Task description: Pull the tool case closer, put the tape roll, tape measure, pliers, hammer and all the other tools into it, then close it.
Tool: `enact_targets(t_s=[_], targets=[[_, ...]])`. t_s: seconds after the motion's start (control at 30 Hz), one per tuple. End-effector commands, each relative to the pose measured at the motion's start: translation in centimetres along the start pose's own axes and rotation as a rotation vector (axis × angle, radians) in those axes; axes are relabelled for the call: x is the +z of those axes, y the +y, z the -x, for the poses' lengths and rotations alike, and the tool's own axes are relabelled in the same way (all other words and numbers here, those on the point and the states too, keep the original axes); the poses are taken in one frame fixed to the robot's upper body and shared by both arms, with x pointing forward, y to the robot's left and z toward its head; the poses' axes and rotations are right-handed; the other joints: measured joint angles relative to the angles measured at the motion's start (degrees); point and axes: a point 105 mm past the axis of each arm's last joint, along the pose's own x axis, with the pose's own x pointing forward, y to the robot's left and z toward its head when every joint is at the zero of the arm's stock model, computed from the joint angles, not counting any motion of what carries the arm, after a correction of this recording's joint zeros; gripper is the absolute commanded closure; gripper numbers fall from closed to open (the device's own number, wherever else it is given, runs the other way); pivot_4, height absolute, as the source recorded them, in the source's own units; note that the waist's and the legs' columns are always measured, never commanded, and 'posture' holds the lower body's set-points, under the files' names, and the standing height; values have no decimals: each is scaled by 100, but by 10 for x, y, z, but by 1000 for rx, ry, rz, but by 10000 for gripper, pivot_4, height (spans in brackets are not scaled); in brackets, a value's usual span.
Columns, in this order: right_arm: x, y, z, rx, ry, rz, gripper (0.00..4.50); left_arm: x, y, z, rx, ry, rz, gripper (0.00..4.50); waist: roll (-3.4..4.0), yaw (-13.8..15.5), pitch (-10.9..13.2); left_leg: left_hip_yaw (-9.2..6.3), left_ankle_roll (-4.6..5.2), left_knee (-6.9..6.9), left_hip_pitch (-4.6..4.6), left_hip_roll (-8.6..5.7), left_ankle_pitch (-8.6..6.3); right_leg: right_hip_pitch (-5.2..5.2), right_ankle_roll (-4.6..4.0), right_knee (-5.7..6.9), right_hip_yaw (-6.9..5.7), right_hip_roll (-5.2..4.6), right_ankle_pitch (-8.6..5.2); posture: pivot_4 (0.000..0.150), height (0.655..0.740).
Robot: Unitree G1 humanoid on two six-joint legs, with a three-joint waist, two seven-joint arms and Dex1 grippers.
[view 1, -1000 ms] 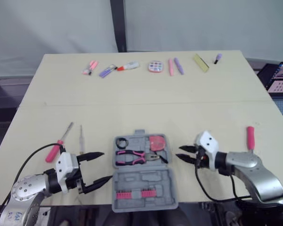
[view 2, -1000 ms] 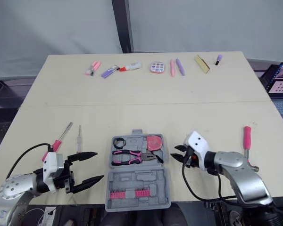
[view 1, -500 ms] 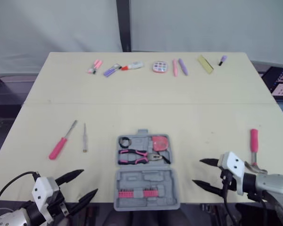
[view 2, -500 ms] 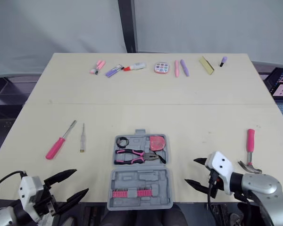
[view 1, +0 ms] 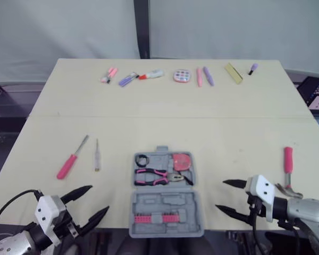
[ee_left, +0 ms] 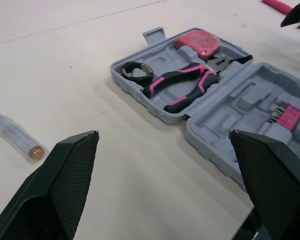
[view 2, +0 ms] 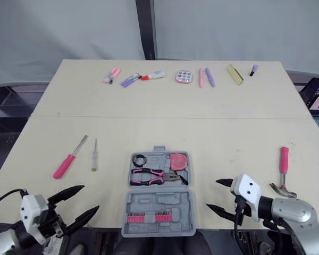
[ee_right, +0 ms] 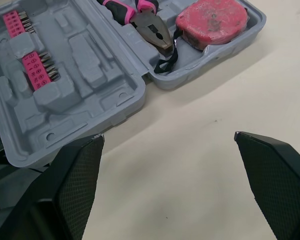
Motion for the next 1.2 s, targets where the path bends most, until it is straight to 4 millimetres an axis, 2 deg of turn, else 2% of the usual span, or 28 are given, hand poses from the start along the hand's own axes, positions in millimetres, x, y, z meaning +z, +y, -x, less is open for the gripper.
enact_targets(t_s=[0.03,0.1,0.13,0.17,0.23,0.27,0.3,0.33,0.37,0.5,0.6,0.8,1.1,1.2], targets=[[11,-1,-4,0,-26,20,0,10,7,-8,-22,-19,-25,5229,0,-4,0,0,0,0,0,-1,0,0,0,2,0,0,0,1500,7400],[12,-2,-6,-5,-24,23,5437,12,12,-14,-34,-11,-41,11985,3,-6,-2,-1,0,0,1,-1,0,-1,0,4,0,0,0,1500,7400],[11,-3,-7,-6,-21,24,9719,12,13,-17,-48,-1,-52,18486,3,-6,-2,-1,0,0,2,-1,0,-2,0,8,0,0,0,1500,7400],[11,-3,-8,-8,-17,23,13189,12,14,-20,-62,5,-59,22337,3,-6,-2,-1,0,0,3,-1,0,-2,0,9,-1,0,0,1500,7400],[9,-2,-11,-8,-15,22,22563,11,15,-24,-91,16,-61,31510,3,-10,-2,-2,0,-1,3,0,0,-3,0,11,-2,2,0,1500,7400],[9,0,-13,-7,-14,21,28630,11,14,-27,-113,23,-59,37642,3,-11,-2,-2,0,-1,3,0,0,-3,0,12,-1,2,0,1500,7400],[9,1,-15,-5,-14,21,32187,11,14,-29,-128,28,-58,41283,3,-9,-2,-2,0,-1,3,0,0,-3,0,12,-1,2,0,1500,7400],[9,1,-17,-6,-17,21,37819,9,13,-31,-159,43,-60,45000,3,-10,-2,-2,0,0,3,0,0,-3,0,13,-2,2,0,1500,7400],[10,2,-18,-7,-19,22,43096,8,12,-32,-178,54,-61,45000,3,-13,-2,-3,0,0,3,0,0,-3,0,14,-2,2,0,1500,7400],[7,3,-25,5,12,33,44116,4,13,-40,-238,94,-55,45000,5,-13,-3,-2,0,1,4,-1,0,-5,0,18,-1,1,0,1500,7400],[5,3,-32,4,26,38,44116,-8,13,-50,-271,164,-41,45000,5,-14,-3,-3,0,1,5,-2,0,-8,0,24,0,1,0,1500,7400],[5,1,-41,2,38,31,44116,-15,11,-66,-322,182,-29,45000,5,-19,-3,-3,0,4,2,-7,0,-29,0,81,4,-2,0,1500,7400],[2,1,-49,10,61,26,44116,-33,8,-83,-399,226,-47,45000,6,-32,-5,6,0,10,-6,-14,0,-74,0,127,9,-6,0,1500,7400],[0,1,-50,12,67,24,44116,-31,8,-83,-422,223,-71,45000,4,-37,-5,5,0,12,-6,-15,0,-77,0,142,9,-6,0,1500,7400]])
